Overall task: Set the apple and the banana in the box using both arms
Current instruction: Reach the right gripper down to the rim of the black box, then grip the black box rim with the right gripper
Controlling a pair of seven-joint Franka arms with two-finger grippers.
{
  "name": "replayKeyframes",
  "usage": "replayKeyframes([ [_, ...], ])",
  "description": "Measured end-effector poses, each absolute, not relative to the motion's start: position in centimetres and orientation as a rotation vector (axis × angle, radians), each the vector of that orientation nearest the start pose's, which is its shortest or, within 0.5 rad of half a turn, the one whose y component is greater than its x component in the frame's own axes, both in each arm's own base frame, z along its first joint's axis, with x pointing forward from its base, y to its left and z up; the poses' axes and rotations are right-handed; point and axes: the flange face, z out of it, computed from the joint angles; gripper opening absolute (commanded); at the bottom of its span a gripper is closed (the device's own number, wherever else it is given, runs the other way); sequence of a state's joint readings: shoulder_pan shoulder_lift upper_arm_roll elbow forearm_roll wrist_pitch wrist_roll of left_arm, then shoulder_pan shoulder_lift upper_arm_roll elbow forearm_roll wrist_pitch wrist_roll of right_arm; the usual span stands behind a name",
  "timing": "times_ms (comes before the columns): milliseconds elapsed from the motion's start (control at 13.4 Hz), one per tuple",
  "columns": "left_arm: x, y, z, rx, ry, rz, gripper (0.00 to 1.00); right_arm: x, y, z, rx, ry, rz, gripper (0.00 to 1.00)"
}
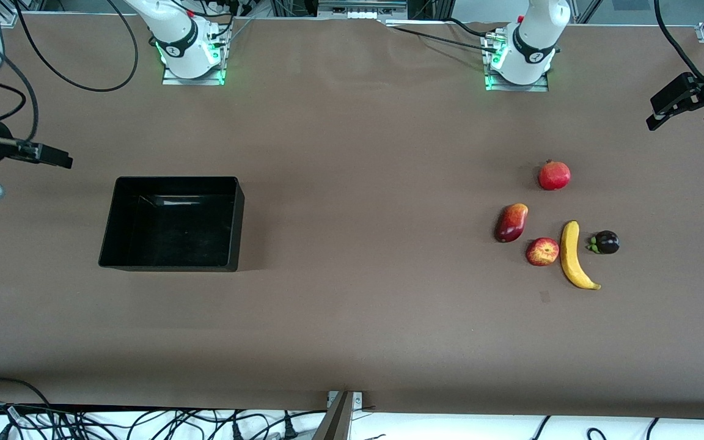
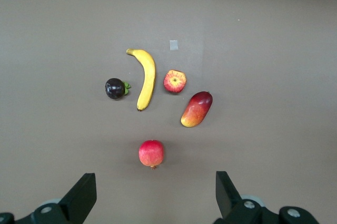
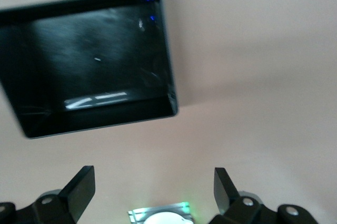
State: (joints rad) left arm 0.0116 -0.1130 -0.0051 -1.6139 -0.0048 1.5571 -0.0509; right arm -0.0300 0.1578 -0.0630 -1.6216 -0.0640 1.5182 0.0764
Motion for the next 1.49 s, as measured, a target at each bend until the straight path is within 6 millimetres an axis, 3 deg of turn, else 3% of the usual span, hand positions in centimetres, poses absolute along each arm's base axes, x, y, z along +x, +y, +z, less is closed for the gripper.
replayKeyframes([
  [298, 51.8, 0.2, 66.2, -3.145, -0.089, -0.085, 1.0, 58.4, -7.9, 42.0, -3.196, 0.279, 0.392, 1.0],
  [670, 51.9, 0.2, 66.1, -3.145, -0.088, -0.08, 1.0, 55.5, -8.9, 29.6, -3.209, 0.262, 0.203, 1.0],
  [744, 51.9, 0.2, 66.1, -3.145, -0.088, -0.079, 1.0, 54.9, -8.8, 27.6, -3.21, 0.254, 0.173, 0.98],
  [819, 51.9, 0.2, 66.1, -3.145, -0.088, -0.079, 1.0, 54.2, -8.6, 25.9, -3.21, 0.248, 0.159, 0.79],
  [1042, 51.9, 0.2, 66.1, -3.145, -0.088, -0.079, 1.0, 53.6, -8.5, 23.5, -3.21, 0.242, 0.164, 0.11],
  [1117, 51.9, 0.2, 66.1, -3.145, -0.088, -0.079, 1.0, 53.5, -8.5, 23.3, -3.21, 0.242, 0.17, 0.0],
  [1489, 51.9, 0.2, 66.1, -3.145, -0.088, -0.079, 1.0, 53.5, -8.5, 23.3, -3.209, 0.241, 0.172, 0.0],
])
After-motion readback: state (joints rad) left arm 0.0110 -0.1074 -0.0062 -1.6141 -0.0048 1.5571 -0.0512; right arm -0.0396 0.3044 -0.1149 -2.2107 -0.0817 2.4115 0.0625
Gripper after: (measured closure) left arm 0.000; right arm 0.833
